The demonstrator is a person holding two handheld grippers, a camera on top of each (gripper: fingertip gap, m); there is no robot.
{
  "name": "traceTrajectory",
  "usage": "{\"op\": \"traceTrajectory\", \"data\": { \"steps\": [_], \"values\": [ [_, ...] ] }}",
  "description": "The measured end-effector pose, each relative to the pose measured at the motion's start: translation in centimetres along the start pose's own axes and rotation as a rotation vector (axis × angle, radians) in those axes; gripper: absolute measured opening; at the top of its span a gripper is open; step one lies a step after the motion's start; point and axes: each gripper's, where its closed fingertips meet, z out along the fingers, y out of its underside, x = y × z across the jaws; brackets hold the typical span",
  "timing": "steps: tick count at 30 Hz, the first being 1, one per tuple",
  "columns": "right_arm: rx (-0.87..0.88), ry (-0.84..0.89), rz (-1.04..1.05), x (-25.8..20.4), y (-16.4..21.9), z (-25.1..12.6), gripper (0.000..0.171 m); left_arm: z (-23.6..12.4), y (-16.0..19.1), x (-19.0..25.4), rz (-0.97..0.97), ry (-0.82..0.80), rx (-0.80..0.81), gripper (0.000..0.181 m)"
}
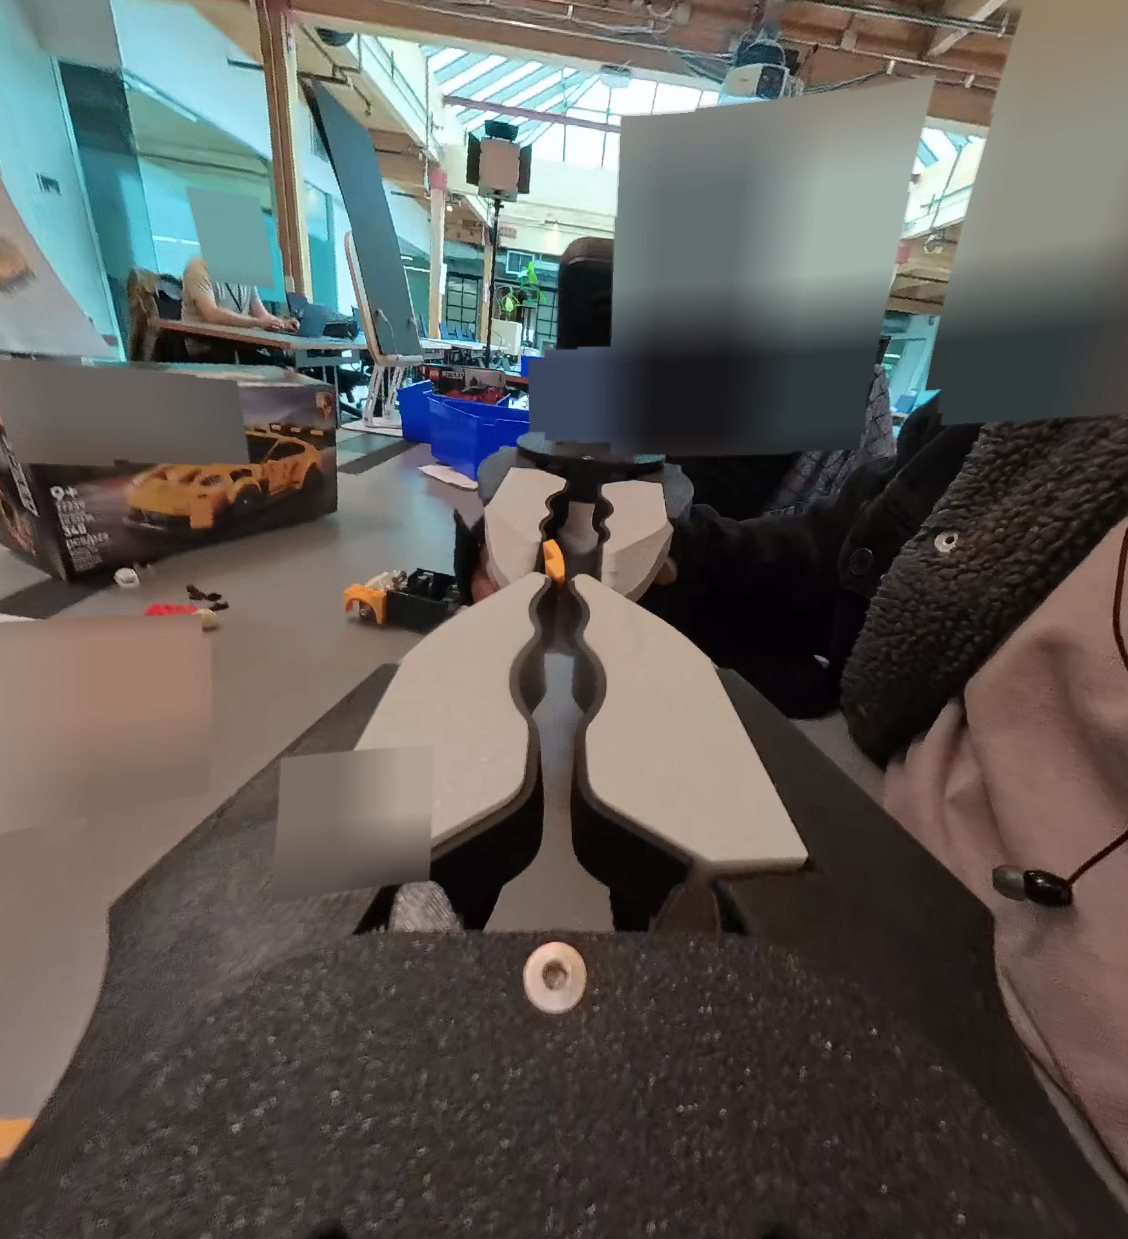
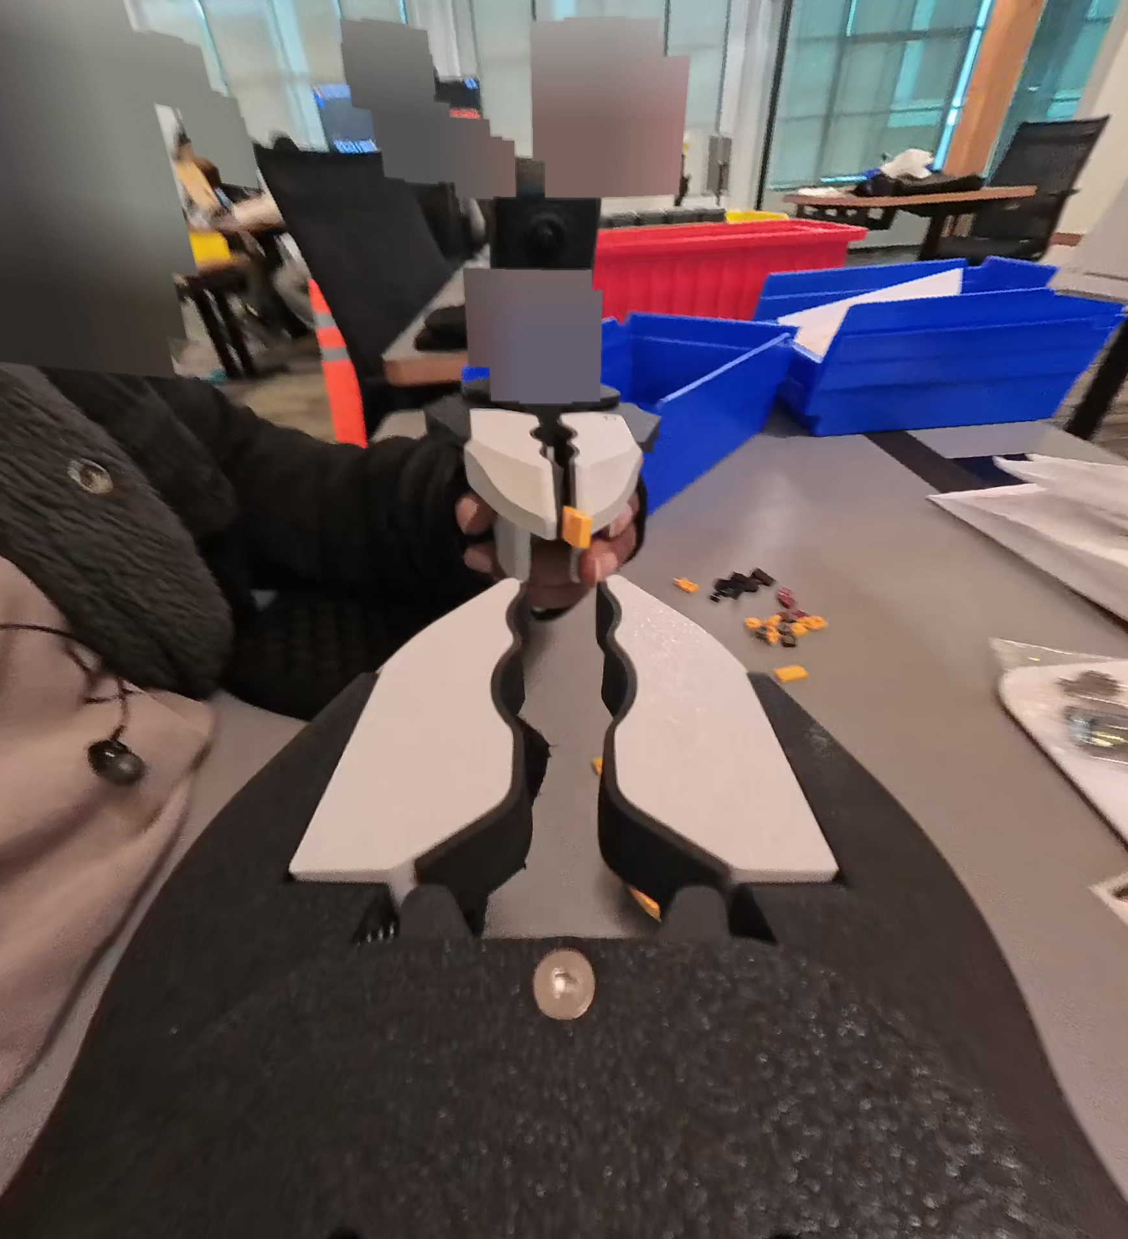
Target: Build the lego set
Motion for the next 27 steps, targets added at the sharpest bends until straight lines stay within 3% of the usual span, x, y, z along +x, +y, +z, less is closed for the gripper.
{"op": "traceTrajectory", "data": {
  "steps": [8, 22, 27],
  "values": [
    [0.08, -0.073, 0.126, -0.5, -1.1, -0.1, 0.004, 0.4, 0.5, 0.8, 0.054, 0.023, -0.028, 0.001],
    [0.133, -0.024, 0.13, 1.5, -1.9, -2.6, 0.0, 0.0, 0.1, 0.3, 0.003, 0.016, -0.012, 0.002],
    [0.111, -0.059, 0.137, 1.3, -1.5, -2.8, 0.022, -0.1, 0.0, 0.2, -0.022, 0.017, -0.004, 0.002]
  ]
}}
